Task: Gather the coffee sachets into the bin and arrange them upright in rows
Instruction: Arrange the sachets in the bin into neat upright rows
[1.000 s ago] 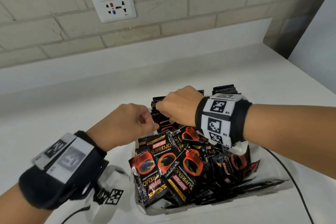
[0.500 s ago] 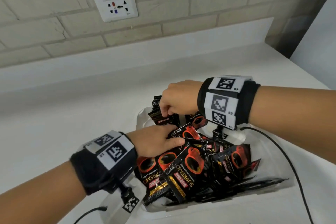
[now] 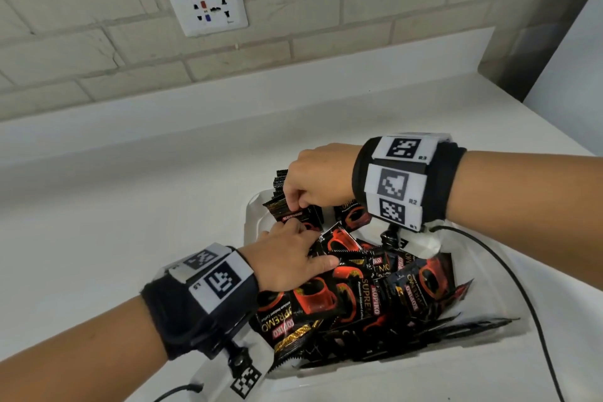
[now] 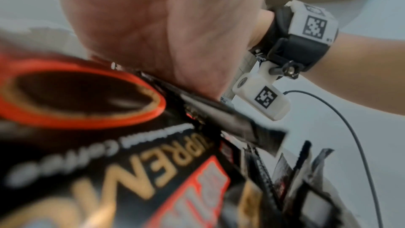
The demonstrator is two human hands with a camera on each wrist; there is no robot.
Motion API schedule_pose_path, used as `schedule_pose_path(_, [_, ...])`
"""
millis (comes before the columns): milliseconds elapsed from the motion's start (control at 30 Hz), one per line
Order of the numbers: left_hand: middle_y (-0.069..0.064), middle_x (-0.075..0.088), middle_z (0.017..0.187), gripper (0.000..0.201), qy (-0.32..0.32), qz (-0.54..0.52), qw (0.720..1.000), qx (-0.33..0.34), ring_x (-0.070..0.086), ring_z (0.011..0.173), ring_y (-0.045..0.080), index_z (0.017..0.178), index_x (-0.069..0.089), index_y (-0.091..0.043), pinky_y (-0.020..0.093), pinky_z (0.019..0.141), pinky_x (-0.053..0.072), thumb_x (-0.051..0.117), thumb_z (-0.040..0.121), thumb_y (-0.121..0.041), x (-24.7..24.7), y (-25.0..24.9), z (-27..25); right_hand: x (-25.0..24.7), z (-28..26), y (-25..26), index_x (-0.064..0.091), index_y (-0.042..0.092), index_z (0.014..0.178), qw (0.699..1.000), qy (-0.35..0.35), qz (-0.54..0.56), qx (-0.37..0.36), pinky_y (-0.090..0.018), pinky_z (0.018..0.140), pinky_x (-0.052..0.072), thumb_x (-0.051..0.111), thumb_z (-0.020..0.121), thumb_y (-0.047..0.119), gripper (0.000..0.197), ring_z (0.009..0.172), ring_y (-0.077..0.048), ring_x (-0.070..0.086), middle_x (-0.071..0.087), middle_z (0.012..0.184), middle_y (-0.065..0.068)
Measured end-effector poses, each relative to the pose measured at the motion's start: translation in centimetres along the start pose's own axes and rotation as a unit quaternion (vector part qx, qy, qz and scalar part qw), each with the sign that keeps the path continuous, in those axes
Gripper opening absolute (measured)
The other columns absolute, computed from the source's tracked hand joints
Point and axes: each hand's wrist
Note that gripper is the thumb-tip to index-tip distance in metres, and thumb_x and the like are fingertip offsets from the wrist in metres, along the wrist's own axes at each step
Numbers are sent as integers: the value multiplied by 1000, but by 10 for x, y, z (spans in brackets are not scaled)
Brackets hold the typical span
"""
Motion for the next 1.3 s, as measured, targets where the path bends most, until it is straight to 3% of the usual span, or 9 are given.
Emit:
schedule_pose_path(267, [6,29,149,65,15,6,1000,-21,23,138,28,146,26,-26,43,113,21,32,91,-60,2,-6,-3,1,-1,2,65,25,110,1000,4,-9,-2,-16,57,34,52,93,16,24,81,-8,49,63,109,7])
schedule_pose_path(567, [-3,41,144,67,4,-59,998,11,35,134,18,141,35,-29,43,113,23,28,84,-65,-8,-2,-13,0,0,4,64,26,110,999,10,-31,-1,-24,62,37,52,93,19,23,81,-10,47,60,106,5])
schedule_pose_path(700, [-5,46,141,60,-58,-86,994,16,46,126,13,142,34,-25,27,106,34,35,90,-55,-21,4,-26,-1,-1,5,63,25,109,999,11,-30,-7,-24,62,38,54,92,20,20,80,-10,48,51,85,11])
schedule_pose_path(867, [-5,50,137,51,-48,-95,994,-2,50,118,8,138,41,-23,14,89,36,43,93,-46,-22,10,-31,-1,-1,6,64,27,107,999,8,-47,-17,-22,58,38,54,91,19,20,81,-10,50,50,86,12])
schedule_pose_path(967, [-5,63,114,34,-55,-107,992,-25,59,101,8,114,58,-25,18,83,44,47,91,-47,-24,13,-33,-3,-3,7,64,28,105,998,2,-53,-18,-20,56,35,54,92,22,18,80,-8,49,51,87,13])
schedule_pose_path(1033, [-8,63,89,19,-106,-137,984,-51,57,78,4,88,57,-26,18,65,43,52,90,-45,-31,19,-34,-7,-8,5,64,28,105,999,-6,-45,-12,-17,55,33,53,92,24,18,77,-6,47,51,82,15])
schedule_pose_path(1133, [-6,56,81,21,-182,-173,964,-89,47,64,4,79,47,-22,16,51,32,59,89,-36,-36,29,-34,-16,-17,-2,64,25,107,999,-28,8,23,-12,56,31,52,93,24,18,63,-1,43,42,67,20])
schedule_pose_path(1233, [5,60,103,25,-182,-245,946,-108,52,80,13,82,40,-20,21,61,36,63,87,-31,-32,34,-29,-18,-25,-12,62,20,106,980,-95,153,86,-5,53,35,52,92,17,18,61,3,45,48,70,16])
schedule_pose_path(1300, [9,58,117,28,-178,-300,930,-115,53,92,18,88,38,-19,22,67,39,64,87,-28,-29,35,-25,-15,-32,-15,58,17,99,934,-127,313,113,-8,55,46,51,91,9,13,62,-3,55,57,77,6])
Point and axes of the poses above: each hand's wrist, its own z-axis towards the middle knuckle, its own x-axis out of the palm, y = z × x
